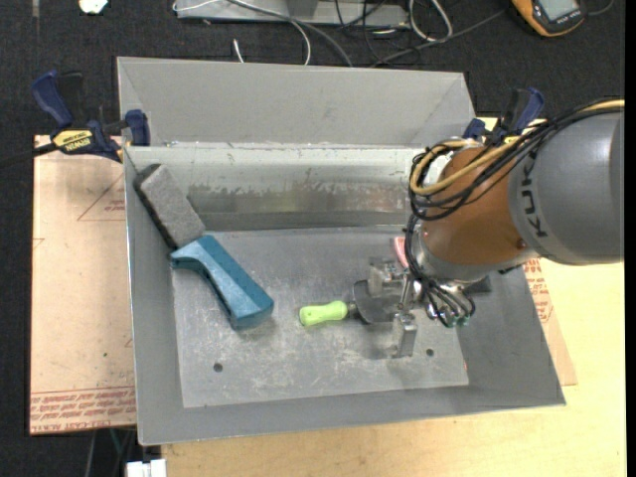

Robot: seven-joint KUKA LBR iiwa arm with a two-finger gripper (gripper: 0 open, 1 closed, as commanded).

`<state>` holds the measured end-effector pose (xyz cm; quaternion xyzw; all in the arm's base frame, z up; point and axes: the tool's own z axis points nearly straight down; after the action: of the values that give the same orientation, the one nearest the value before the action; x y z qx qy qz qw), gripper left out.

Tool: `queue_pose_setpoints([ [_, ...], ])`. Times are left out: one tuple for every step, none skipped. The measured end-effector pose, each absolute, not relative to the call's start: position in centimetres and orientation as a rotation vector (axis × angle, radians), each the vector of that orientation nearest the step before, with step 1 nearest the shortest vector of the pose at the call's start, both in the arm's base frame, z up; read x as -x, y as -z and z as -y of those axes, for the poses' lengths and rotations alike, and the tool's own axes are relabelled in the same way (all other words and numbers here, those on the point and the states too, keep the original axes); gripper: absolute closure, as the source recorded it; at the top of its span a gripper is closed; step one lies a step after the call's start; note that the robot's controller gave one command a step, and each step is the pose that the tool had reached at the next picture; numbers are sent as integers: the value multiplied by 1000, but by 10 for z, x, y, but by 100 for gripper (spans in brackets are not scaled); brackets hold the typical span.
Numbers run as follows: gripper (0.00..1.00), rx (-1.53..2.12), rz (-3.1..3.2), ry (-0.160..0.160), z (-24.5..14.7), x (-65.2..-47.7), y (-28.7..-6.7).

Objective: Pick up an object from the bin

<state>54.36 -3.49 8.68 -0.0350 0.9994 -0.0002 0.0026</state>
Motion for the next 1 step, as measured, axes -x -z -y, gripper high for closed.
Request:
queue_pose_setpoints([
  [100, 248, -3116, 1, -18, -590, -79],
])
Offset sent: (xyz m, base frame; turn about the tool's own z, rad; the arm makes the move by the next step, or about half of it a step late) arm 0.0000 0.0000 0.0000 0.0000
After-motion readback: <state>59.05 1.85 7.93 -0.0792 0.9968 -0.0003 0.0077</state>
